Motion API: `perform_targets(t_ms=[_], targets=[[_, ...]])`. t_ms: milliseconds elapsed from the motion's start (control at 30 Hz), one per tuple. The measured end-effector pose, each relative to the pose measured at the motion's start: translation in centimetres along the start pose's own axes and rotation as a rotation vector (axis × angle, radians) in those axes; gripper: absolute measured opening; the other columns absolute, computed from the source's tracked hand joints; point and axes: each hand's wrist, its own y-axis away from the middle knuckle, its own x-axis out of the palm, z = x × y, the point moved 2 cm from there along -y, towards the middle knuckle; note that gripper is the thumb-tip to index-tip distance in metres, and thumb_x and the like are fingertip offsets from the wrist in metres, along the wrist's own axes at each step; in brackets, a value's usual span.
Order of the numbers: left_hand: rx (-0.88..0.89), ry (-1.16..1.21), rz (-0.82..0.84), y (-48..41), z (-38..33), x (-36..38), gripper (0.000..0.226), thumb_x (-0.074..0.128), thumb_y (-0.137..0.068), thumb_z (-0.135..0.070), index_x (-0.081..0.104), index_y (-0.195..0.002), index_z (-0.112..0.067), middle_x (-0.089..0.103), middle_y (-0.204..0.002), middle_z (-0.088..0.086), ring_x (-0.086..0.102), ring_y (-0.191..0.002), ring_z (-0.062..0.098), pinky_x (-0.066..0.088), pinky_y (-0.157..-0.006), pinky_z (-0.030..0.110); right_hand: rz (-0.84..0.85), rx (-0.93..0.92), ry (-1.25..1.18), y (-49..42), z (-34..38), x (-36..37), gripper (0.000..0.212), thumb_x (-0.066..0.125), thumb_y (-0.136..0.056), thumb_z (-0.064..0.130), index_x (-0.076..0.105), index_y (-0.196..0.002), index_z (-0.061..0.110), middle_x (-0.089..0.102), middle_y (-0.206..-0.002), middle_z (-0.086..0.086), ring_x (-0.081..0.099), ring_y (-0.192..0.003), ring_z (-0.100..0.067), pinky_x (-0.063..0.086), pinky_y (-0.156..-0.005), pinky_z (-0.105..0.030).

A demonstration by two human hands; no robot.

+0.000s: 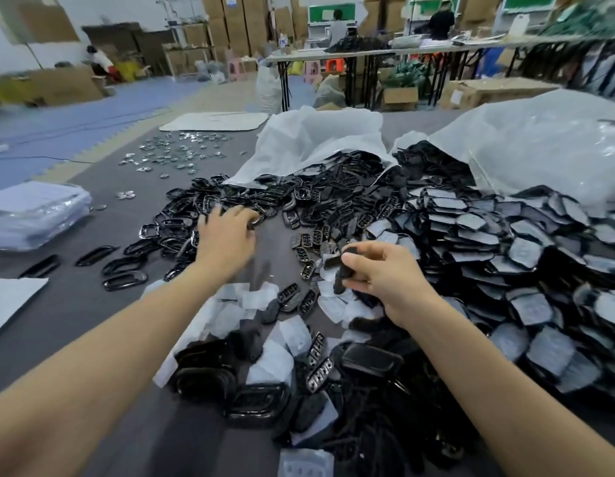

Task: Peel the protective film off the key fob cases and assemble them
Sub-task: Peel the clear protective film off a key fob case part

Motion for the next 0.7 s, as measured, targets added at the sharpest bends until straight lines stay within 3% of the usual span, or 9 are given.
perform_targets(t_ms=[67, 133, 200, 300, 367, 433, 533, 567, 700], targets=[[-0.158, -0.285, 0.142, 0.1, 2.3, 1.3, 0.035, 0.043, -0.098, -0.013, 0.053, -0.131, -0.020, 0.053, -0.134, 0.009, 0.043, -0.126, 0.038, 0.029, -0.106, 0.054, 0.011, 0.042, -0.105, 0.7, -0.3, -1.1, 0.008, 0.059, -0.091, -0.001, 0.062, -0.087, 0.005, 0.061, -0.078, -0.010, 0.069, -0.063, -0.020, 0.059, -0.058, -0.028], [-0.084, -0.436, 0.117, 0.3, 2.6, 2.3, 0.029, 0.045, -0.093, -0.005, 0.063, -0.114, -0.016, 0.065, -0.112, 0.009, 0.056, -0.108, 0.034, 0.038, -0.094, 0.047, 0.023, 0.059, -0.141, 1.3, -0.7, -2.3, 0.006, 0.059, -0.091, -0.001, 0.062, -0.089, 0.003, 0.061, -0.080, -0.013, 0.070, -0.062, -0.021, 0.057, -0.056, -0.028], [0.031, -0.421, 0.032, -0.1, 2.2, 2.3, 0.023, 0.052, -0.089, -0.003, 0.066, -0.102, -0.016, 0.069, -0.099, 0.006, 0.060, -0.101, 0.029, 0.034, -0.090, 0.041, 0.000, 0.063, -0.151, 1.8, -1.0, -3.5, 0.006, 0.059, -0.091, -0.001, 0.063, -0.089, 0.002, 0.060, -0.083, -0.014, 0.070, -0.062, -0.021, 0.056, -0.056, -0.026], [0.011, -0.175, 0.006, -0.5, 2.0, 1.4, 0.018, 0.058, -0.087, -0.008, 0.063, -0.100, -0.019, 0.071, -0.097, 0.003, 0.059, -0.102, 0.029, 0.028, -0.093, 0.040, -0.040, 0.070, -0.187, 2.2, -1.3, -4.5, 0.007, 0.059, -0.090, -0.002, 0.064, -0.089, 0.002, 0.059, -0.084, -0.014, 0.068, -0.061, -0.021, 0.055, -0.055, -0.025], [0.010, 0.008, -0.067, -0.3, 1.1, 0.4, 0.019, 0.060, -0.087, -0.007, 0.060, -0.103, -0.018, 0.071, -0.092, 0.003, 0.062, -0.094, 0.028, 0.038, -0.092, 0.040, -0.028, 0.058, -0.192, 2.3, -1.4, -4.8, 0.009, 0.059, -0.090, -0.004, 0.065, -0.090, 0.003, 0.060, -0.083, -0.013, 0.068, -0.063, -0.020, 0.056, -0.056, -0.025], [-0.001, 0.287, -0.128, 0.1, -1.1, -1.0, 0.023, 0.059, -0.089, -0.004, 0.057, -0.109, -0.016, 0.070, -0.087, 0.005, 0.065, -0.080, 0.024, 0.050, -0.079, 0.036, -0.010, 0.038, -0.216, 2.5, -1.5, -5.1, 0.012, 0.059, -0.088, -0.006, 0.066, -0.092, 0.002, 0.062, -0.082, -0.014, 0.068, -0.065, -0.020, 0.056, -0.058, -0.024], [-0.038, 0.681, -0.185, 2.1, -5.6, -2.5, 0.028, 0.058, -0.090, -0.003, 0.059, -0.115, -0.016, 0.066, -0.082, 0.000, 0.066, -0.069, -0.002, 0.047, -0.062, 0.009, -0.013, 0.012, -0.251, 2.9, -1.7, -5.5, 0.014, 0.063, -0.084, -0.006, 0.066, -0.095, 0.002, 0.067, -0.078, -0.015, 0.069, -0.065, -0.021, 0.057, -0.060, -0.026], [-0.070, 0.867, -0.138, 3.4, -7.3, -2.2, 0.025, 0.058, -0.090, -0.002, 0.061, -0.112, -0.014, 0.066, -0.082, 0.002, 0.067, -0.068, -0.003, 0.047, -0.058, 0.007, -0.030, -0.002, -0.245, 3.1, -1.8, -5.6, 0.014, 0.064, -0.083, -0.005, 0.067, -0.095, 0.002, 0.070, -0.076, -0.013, 0.070, -0.065, -0.021, 0.058, -0.060, -0.027], [-0.142, 1.334, 0.051, 9.4, -12.6, 1.0, 0.018, 0.060, -0.092, -0.005, 0.067, -0.092, -0.022, 0.070, -0.077, 0.001, 0.072, -0.066, 0.017, 0.054, -0.052, 0.020, -0.114, -0.123, -0.110, 3.8, -2.3, -6.4, 0.014, 0.073, -0.077, 0.003, 0.073, -0.076, 0.017, 0.071, -0.070, 0.002, 0.064, -0.062, -0.009, 0.053, -0.057, -0.017]])
